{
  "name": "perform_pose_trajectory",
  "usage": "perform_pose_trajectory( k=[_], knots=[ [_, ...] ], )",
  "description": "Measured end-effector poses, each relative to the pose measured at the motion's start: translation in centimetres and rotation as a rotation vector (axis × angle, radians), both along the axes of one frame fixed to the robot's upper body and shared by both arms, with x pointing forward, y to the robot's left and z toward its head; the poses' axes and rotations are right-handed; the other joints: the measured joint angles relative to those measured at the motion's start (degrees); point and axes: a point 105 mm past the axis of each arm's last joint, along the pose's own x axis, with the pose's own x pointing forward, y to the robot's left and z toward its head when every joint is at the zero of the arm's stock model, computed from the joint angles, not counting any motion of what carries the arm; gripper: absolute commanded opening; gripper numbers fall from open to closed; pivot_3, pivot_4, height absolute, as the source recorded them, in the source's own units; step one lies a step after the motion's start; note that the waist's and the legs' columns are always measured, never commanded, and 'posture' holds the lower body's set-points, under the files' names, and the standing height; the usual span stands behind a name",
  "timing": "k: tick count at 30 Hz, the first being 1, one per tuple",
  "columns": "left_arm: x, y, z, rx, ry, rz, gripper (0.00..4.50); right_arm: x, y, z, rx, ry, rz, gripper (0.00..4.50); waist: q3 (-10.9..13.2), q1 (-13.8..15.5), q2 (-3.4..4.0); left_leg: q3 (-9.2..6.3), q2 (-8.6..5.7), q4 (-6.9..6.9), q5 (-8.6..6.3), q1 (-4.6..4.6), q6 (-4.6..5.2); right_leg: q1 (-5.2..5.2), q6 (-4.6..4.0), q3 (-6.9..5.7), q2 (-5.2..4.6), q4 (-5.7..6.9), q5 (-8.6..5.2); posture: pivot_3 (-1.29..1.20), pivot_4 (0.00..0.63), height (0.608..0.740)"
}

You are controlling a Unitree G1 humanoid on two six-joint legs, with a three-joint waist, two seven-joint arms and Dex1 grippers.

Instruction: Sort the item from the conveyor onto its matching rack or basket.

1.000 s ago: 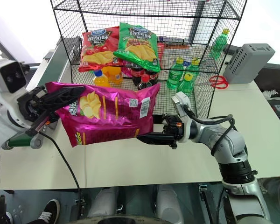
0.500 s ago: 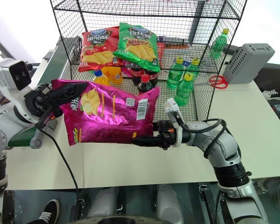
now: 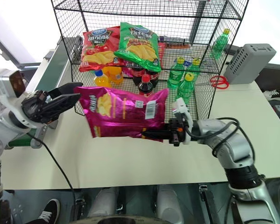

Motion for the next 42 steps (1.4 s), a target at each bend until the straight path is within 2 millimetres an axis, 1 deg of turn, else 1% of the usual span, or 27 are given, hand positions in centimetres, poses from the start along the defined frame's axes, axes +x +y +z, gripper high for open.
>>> perform_pose_trajectory(
  k=[1,3,5,7,9,12,14,16,20,23,26,28,29,31,33,35,38,42],
  knots=[
    [0.1,0.3,-0.7,0.026,-0.001,0.030,3.92,0.0,-0.8,1.4,0.019,-0.038,-0.044,0.31,0.0,0.0,-0.01,0.00,0.00,0.00,0.00,0.00,0.00,0.00,-0.01,0.00,0.00,0.00,0.00,0.00,0.150,0.740],
    [0.2,0.6,-1.0,0.052,-0.028,0.065,3.92,-0.1,-1.6,3.1,0.025,-0.122,-0.091,0.31,0.0,0.1,-0.02,-0.02,0.00,0.00,0.00,0.00,0.00,0.00,-0.01,-0.01,0.00,-0.04,0.00,0.00,0.150,0.740],
    [0.5,0.8,-1.4,0.067,-0.064,0.110,3.92,-0.2,-2.3,4.9,0.037,-0.242,-0.145,0.31,0.0,0.2,0.01,-0.01,0.00,-0.01,0.00,-0.01,0.00,0.00,-0.01,0.00,0.00,-0.04,0.00,0.00,0.150,0.740],
    [0.9,0.7,-1.9,0.084,-0.083,0.129,3.92,-0.2,-3.6,6.9,0.031,-0.403,-0.240,0.31,0.0,0.4,0.00,0.00,0.00,-0.01,0.00,-0.02,0.00,0.00,-0.01,0.00,0.00,-0.06,0.00,0.00,0.150,0.740],
    [1.3,0.4,-2.4,0.096,-0.083,0.130,3.92,0.1,-4.8,8.0,-0.002,-0.518,-0.325,0.31,0.0,0.9,0.00,0.02,-0.01,-0.01,0.00,-0.02,0.00,0.00,-0.01,0.00,0.00,-0.09,0.00,0.00,0.150,0.740],
    [1.9,-0.2,-2.3,0.099,-0.109,0.120,3.92,1.2,-7.0,8.7,-0.076,-0.656,-0.469,0.31,0.0,1.2,-0.03,0.05,-0.01,0.00,0.00,-0.03,0.00,0.01,0.00,0.01,-0.01,-0.10,0.00,0.00,0.150,0.740],
    [2.2,-0.8,-2.1,0.114,-0.136,0.099,3.92,2.7,-9.6,9.0,-0.173,-0.775,-0.622,0.31,0.0,1.2,-0.03,0.09,-0.03,0.01,0.00,-0.04,0.00,0.00,0.01,0.03,-0.02,-0.11,0.00,0.00,0.150,0.740],
    [2.5,-1.1,-2.1,0.128,-0.157,0.086,3.92,3.5,-11.2,9.0,-0.278,-0.864,-0.705,0.31,0.0,1.2,-0.02,0.10,-0.03,0.01,0.00,-0.03,0.00,0.00,0.01,0.03,-0.03,-0.10,0.00,0.00,0.150,0.740],
    [2.9,-1.6,-2.6,0.155,-0.174,0.076,3.92,4.4,-12.6,9.3,-0.378,-1.010,-0.803,0.31,0.0,0.8,-0.01,0.09,0.00,-0.01,0.00,-0.02,0.00,-0.05,0.02,0.03,0.01,-0.05,0.00,0.00,0.150,0.740],
    [3.0,-1.8,-2.9,0.165,-0.170,0.066,3.92,5.0,-13.7,9.2,-0.519,-1.134,-0.858,0.31,0.0,0.8,0.01,0.12,0.00,-0.01,0.01,-0.02,-0.01,-0.05,0.03,0.03,-0.01,-0.05,0.00,0.00,0.150,0.740],
    [3.1,-1.9,-3.1,0.165,-0.169,0.061,3.92,6.1,-14.4,9.7,-0.678,-1.257,-0.935,0.31,0.0,0.7,0.02,0.13,0.00,-0.01,0.03,-0.02,-0.05,-0.06,0.03,0.05,-0.02,-0.05,0.00,0.00,0.150,0.740],
    [3.1,-1.9,-3.1,0.173,-0.176,0.062,3.92,6.7,-14.3,9.6,-0.791,-1.329,-0.942,0.31,0.0,0.6,0.01,0.12,0.01,-0.01,0.03,-0.01,-0.06,-0.06,0.03,0.05,-0.01,-0.04,-0.01,0.00,0.150,0.740],
    [3.2,-1.9,-3.1,0.172,-0.178,0.063,3.92,7.1,-14.0,9.6,-0.815,-1.348,-0.949,0.31,0.0,0.5,0.01,0.12,0.01,-0.01,0.04,-0.02,-0.06,-0.06,0.03,0.05,-0.01,-0.04,0.00,0.00,0.150,0.740],
    [3.2,-2.1,-3.0,0.168,-0.187,0.064,3.92,7.8,-13.5,9.3,-0.829,-1.358,-0.966,0.31,0.0,0.2,0.01,0.12,0.01,-0.01,0.05,-0.02,-0.08,-0.06,0.03,0.05,-0.01,-0.04,0.00,0.00,0.150,0.740],
    [3.3,-2.2,-3.1,0.203,-0.217,0.081,3.92,9.0,-12.9,9.0,-0.908,-1.368,-0.989,0.31,0.0,-0.1,0.02,0.11,0.01,-0.02,0.09,-0.03,-0.15,-0.07,0.03,0.05,-0.02,-0.03,0.00,0.00,0.150,0.740],
    [3.3,-2.5,-3.4,0.233,-0.241,0.084,3.92,9.8,-12.7,8.9,-0.949,-1.366,-1.019,0.31,0.0,-0.2,0.02,0.10,0.01,-0.02,0.09,-0.03,-0.16,-0.07,0.03,0.05,-0.02,-0.03,0.00,0.00,0.150,0.740],
    [3.1,-2.9,-3.4,0.244,-0.264,0.085,3.92,10.5,-12.8,9.1,-0.992,-1.353,-1.055,0.31,0.0,-0.2,0.02,0.10,0.01,-0.03,0.09,-0.05,-0.16,-0.07,0.03,0.05,-0.02,-0.04,0.00,0.00,0.150,0.740],
    [2.7,-2.8,-3.4,0.234,-0.255,0.075,3.92,11.7,-13.1,9.4,-0.990,-1.308,-1.120,0.31,0.0,-0.3,0.02,0.10,0.01,-0.04,0.09,-0.05,-0.15,-0.07,0.03,0.05,-0.03,-0.04,0.00,0.00,0.150,0.740]
  ],
)
